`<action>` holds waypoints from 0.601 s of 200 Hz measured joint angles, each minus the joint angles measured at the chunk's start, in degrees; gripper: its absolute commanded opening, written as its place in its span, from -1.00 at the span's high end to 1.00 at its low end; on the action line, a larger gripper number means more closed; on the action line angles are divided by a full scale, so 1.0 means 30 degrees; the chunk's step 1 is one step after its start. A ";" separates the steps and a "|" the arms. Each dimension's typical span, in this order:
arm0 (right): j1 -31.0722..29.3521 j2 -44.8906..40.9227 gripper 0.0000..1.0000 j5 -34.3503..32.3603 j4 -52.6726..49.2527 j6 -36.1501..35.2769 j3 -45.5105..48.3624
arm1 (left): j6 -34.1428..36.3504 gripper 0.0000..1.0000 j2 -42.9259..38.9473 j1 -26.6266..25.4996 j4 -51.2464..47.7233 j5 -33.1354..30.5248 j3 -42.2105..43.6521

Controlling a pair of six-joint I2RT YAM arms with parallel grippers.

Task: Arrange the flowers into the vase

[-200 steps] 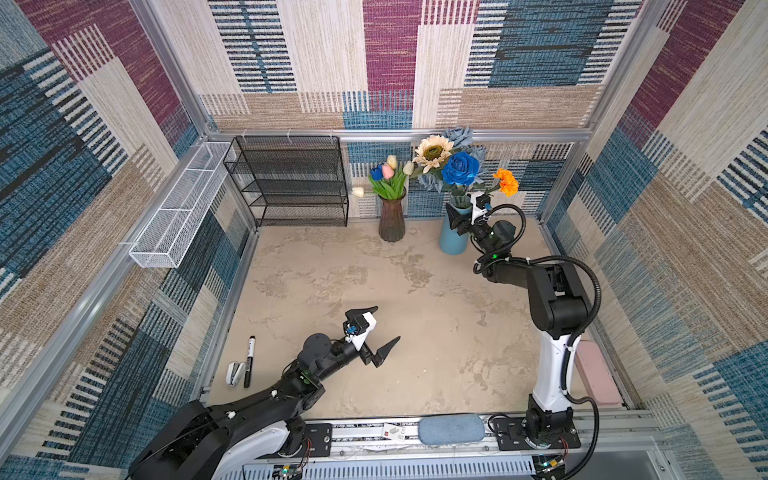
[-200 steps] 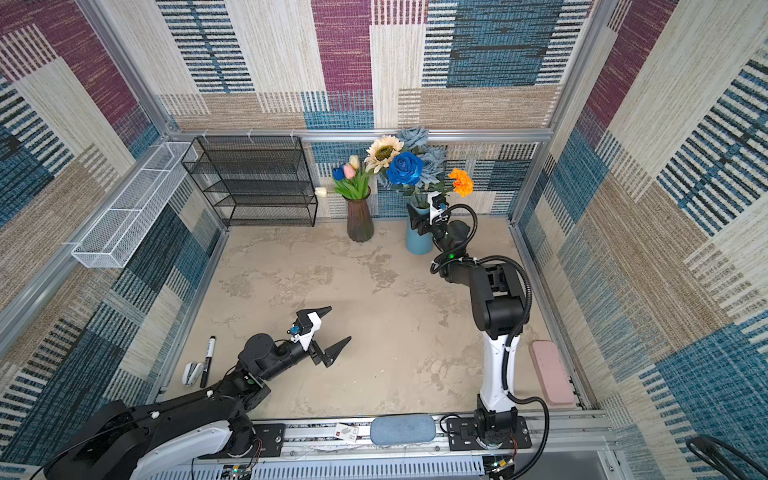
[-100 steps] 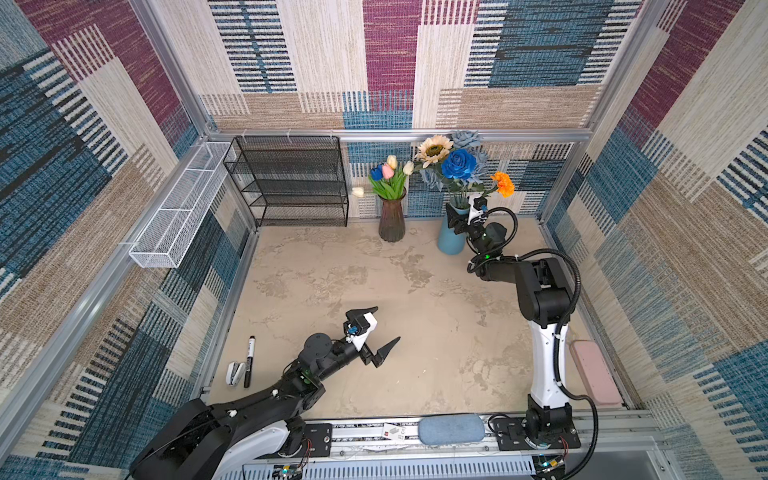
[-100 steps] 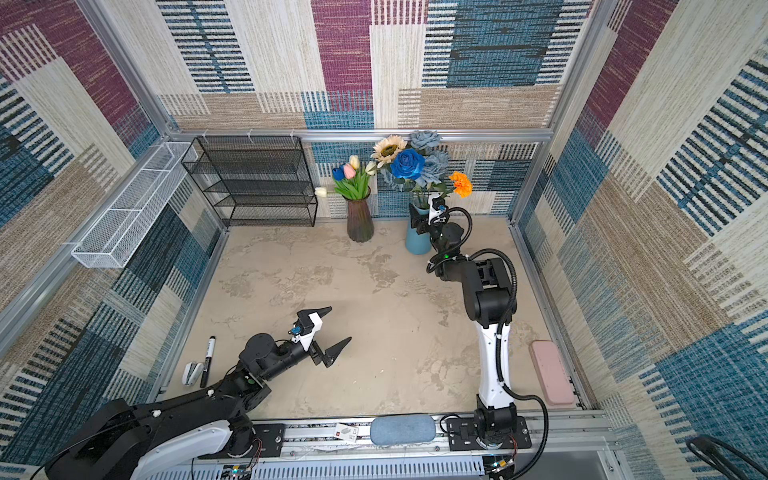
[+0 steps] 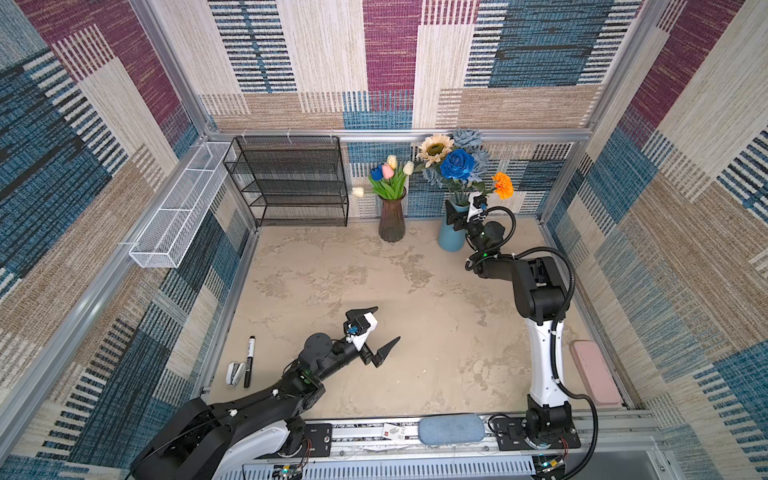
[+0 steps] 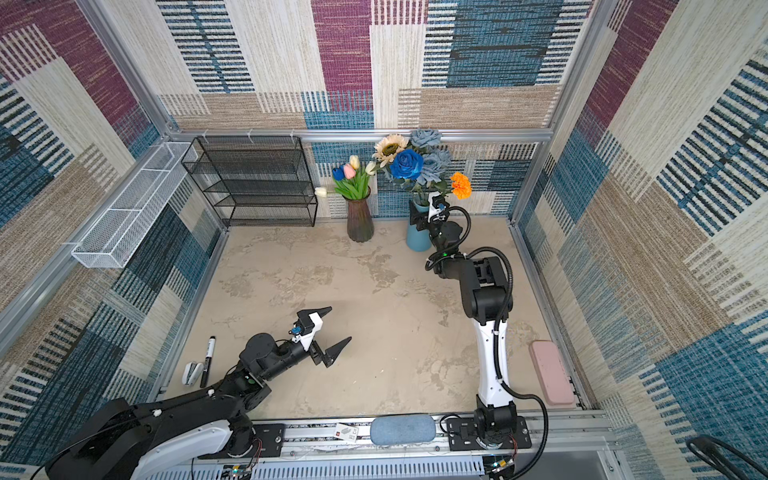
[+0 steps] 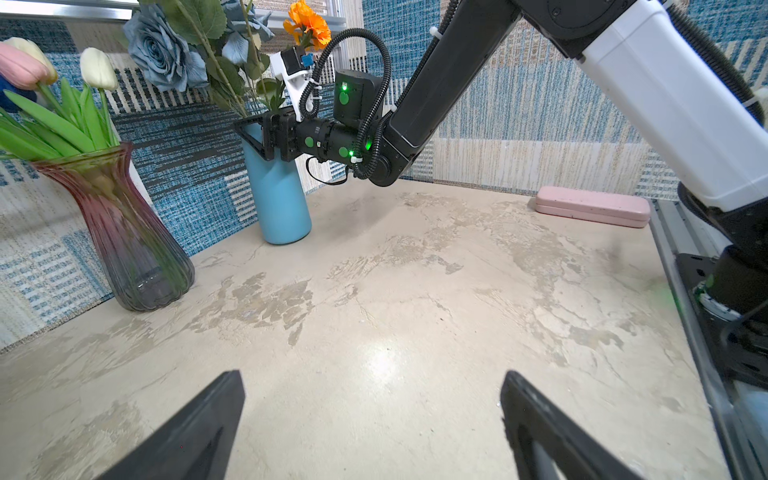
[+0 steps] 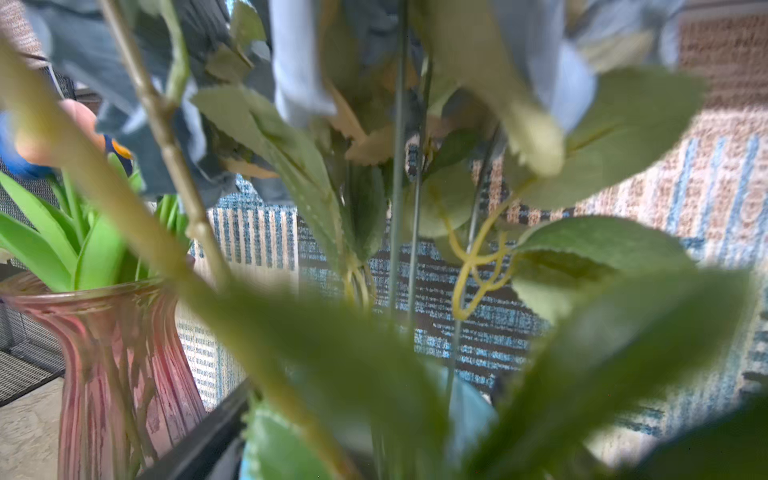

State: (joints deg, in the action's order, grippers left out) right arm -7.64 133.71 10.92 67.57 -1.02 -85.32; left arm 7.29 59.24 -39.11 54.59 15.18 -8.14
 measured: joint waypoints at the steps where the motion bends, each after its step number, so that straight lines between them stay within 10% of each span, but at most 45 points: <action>1: 0.0000 -0.0007 -0.95 0.0000 0.0022 -0.0015 0.0007 | 0.0000 -0.98 0.0000 0.0000 0.0000 0.0000 0.0000; 120: 0.0000 -0.3636 -0.99 -0.0342 0.2106 -0.0080 0.6353 | 0.0474 -0.98 -0.2484 0.0036 -0.1217 -0.4248 -0.0124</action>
State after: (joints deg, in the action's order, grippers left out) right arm -7.64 122.80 9.89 73.89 -1.26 -66.26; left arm 8.71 51.79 -39.00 50.94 2.44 -8.51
